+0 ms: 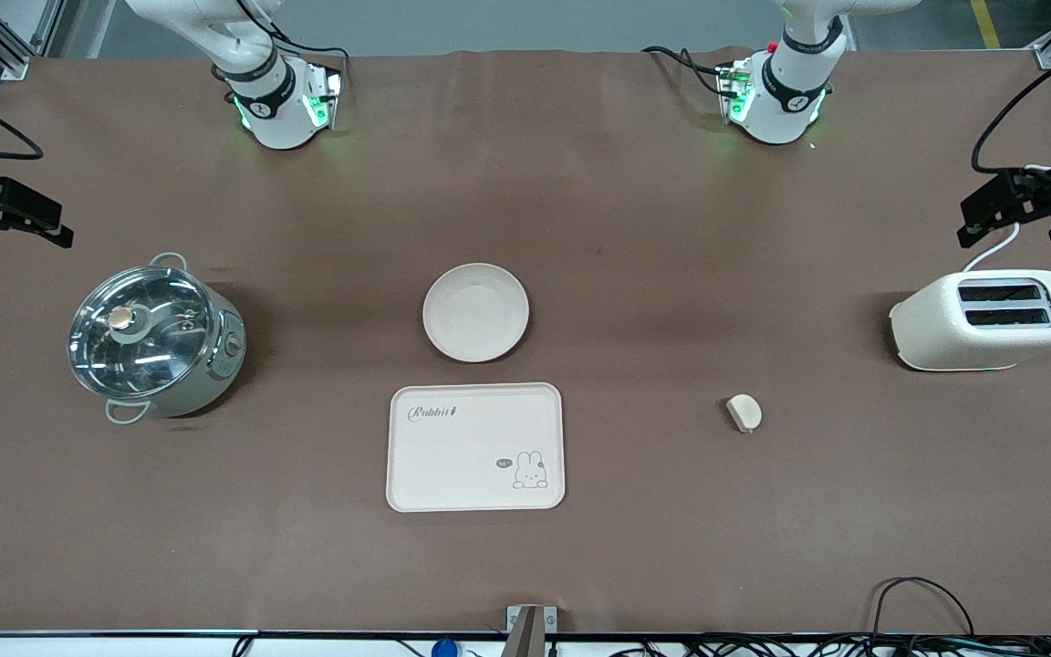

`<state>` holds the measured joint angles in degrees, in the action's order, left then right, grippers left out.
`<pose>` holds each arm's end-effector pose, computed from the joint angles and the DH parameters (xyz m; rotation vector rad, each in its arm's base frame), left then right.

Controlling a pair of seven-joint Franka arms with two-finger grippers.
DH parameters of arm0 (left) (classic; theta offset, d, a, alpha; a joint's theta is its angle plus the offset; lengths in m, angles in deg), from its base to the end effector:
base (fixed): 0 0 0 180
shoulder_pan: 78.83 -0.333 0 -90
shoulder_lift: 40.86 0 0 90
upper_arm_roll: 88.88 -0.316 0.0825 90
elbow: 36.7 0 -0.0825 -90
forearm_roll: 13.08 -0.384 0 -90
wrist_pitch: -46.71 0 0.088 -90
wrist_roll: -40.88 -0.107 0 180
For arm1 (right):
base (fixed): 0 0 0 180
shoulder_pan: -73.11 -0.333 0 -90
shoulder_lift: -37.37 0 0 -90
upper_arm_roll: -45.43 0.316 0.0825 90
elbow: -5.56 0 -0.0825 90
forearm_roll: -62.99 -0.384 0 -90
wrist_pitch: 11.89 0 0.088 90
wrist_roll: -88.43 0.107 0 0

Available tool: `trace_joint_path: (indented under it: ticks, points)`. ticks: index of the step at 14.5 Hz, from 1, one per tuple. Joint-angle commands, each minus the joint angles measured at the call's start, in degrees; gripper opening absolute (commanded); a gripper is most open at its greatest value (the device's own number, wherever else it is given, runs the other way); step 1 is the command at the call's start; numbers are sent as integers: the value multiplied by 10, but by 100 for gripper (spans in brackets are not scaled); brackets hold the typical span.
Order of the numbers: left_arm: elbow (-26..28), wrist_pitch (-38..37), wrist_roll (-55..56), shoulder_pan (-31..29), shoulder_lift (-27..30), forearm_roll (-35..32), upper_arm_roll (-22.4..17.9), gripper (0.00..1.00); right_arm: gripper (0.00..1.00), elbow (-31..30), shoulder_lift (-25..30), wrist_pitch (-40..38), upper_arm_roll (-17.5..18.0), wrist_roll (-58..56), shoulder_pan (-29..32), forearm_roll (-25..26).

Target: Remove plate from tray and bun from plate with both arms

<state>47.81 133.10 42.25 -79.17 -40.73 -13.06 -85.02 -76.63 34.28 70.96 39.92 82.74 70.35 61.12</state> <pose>0.5465 -0.0337 0.6650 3.1389 -0.0589 0.0550 0.5582 -0.0213 0.6475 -3.1095 -0.0851 0.0623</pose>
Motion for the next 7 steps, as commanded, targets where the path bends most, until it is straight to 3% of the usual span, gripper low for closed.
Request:
trace_joint_path:
  ticks: [1, 7]
  points:
    - [56, -4, -6, -18, 56, 17, 18, 100, 100, -12, 9, 6, 3, 4, 1, -7]
    - [41, -25, -22, -13, 53, 9, 19, 100, 100, -10, 9, 10, 3, 4, -3, -7]
